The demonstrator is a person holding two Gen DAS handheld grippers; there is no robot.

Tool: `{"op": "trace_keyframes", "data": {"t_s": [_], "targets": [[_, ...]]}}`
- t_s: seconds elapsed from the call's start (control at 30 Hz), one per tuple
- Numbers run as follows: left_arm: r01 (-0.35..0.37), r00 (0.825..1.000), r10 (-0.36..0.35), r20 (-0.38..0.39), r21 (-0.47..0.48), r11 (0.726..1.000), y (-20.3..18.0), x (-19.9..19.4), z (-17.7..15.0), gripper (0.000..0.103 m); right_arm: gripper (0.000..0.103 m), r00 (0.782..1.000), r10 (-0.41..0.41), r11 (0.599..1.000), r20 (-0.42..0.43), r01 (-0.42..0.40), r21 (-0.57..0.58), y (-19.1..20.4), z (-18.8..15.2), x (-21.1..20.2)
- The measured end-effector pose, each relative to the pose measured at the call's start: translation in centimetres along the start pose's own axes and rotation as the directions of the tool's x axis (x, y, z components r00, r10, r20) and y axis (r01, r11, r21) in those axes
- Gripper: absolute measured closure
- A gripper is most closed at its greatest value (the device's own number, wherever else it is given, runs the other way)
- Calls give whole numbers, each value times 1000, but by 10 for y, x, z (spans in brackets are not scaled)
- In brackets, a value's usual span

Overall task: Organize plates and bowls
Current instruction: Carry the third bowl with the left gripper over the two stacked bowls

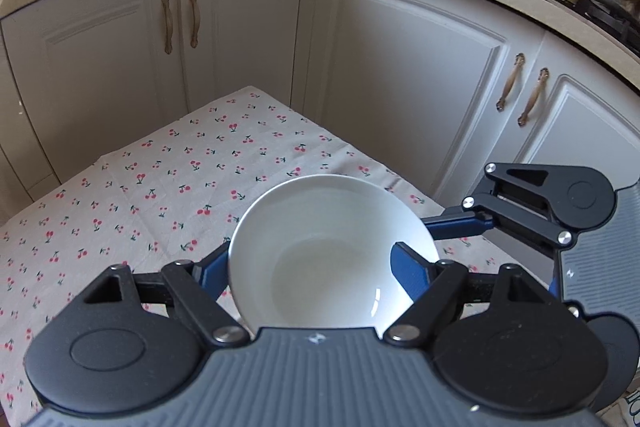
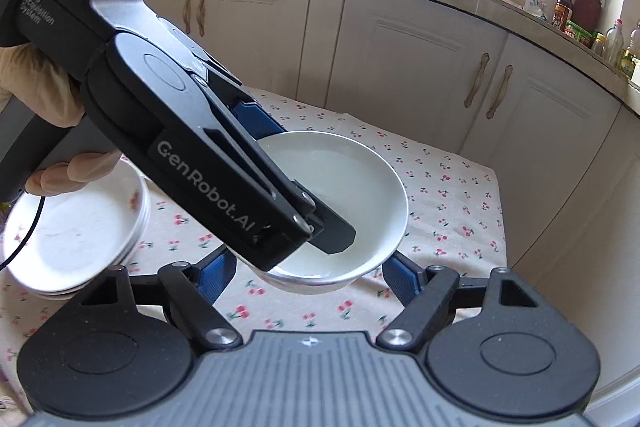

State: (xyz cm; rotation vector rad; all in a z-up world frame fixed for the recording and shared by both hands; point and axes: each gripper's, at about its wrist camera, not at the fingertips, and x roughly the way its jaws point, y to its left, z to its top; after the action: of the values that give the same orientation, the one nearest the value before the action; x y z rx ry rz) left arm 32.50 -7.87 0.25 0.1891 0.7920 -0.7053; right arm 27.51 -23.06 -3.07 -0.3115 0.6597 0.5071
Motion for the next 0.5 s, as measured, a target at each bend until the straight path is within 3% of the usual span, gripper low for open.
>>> {"op": "trace_keyframes", "data": {"t_s": [0.5], "targets": [[-38,999,38,11,16,999,-42,-53,-40,21,19,999,27,999,22,-26,-39,44,-21,-55]]}}
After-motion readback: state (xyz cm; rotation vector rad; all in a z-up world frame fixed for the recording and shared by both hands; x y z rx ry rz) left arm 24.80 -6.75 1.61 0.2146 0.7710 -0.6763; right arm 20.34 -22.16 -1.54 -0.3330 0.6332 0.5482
